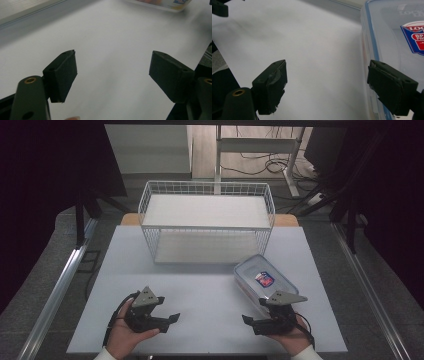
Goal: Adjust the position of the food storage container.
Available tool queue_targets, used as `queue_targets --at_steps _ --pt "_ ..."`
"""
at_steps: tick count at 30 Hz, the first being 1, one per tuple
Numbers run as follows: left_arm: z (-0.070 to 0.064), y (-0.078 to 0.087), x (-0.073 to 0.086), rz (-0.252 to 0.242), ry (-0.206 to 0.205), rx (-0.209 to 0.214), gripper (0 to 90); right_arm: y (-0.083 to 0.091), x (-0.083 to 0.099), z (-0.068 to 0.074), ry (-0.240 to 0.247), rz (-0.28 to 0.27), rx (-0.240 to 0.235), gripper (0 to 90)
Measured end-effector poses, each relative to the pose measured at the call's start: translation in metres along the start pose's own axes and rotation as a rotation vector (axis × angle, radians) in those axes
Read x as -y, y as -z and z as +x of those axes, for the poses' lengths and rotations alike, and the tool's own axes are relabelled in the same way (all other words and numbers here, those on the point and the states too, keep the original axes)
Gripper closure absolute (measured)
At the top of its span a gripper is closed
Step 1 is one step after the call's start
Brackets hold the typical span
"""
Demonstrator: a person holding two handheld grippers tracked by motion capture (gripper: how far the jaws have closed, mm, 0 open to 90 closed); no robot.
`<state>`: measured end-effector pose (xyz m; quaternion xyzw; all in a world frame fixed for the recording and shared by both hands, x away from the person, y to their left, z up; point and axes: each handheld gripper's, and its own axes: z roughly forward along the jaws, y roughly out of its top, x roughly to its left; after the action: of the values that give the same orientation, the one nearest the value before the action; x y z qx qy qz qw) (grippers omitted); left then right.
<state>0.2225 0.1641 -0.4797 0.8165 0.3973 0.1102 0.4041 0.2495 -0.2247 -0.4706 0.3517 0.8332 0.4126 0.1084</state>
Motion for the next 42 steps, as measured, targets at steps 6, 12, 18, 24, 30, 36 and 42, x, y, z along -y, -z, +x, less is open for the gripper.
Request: queue_targets --at_steps 6,12,18,24,30,36,42 --pt "0.003 0.002 0.004 -0.003 0.012 -0.012 22.3 -0.003 -0.002 0.002 0.014 0.014 -0.008 16.9" --pt "0.000 0.005 0.004 -0.016 0.002 -0.007 22.2 0.002 -0.006 0.016 0.037 -0.008 -0.016 17.4" --pt "0.001 0.009 0.006 -0.023 0.003 -0.009 22.2 0.002 -0.007 0.020 0.042 -0.013 -0.009 17.8" --pt "0.004 0.010 0.007 -0.018 0.008 -0.015 22.3 0.002 -0.009 0.018 0.044 -0.020 -0.012 19.0" --pt "0.002 0.010 0.007 -0.020 0.010 -0.026 22.2 0.010 -0.018 0.015 0.048 -0.031 -0.004 20.9" --pt "0.004 0.014 0.008 -0.033 0.022 -0.022 22.3 0.014 -0.042 0.000 0.067 -0.023 0.042 26.6" --pt "0.004 0.013 0.009 -0.031 0.013 -0.024 22.0 0.018 -0.072 -0.020 0.046 -0.010 0.078 32.8"
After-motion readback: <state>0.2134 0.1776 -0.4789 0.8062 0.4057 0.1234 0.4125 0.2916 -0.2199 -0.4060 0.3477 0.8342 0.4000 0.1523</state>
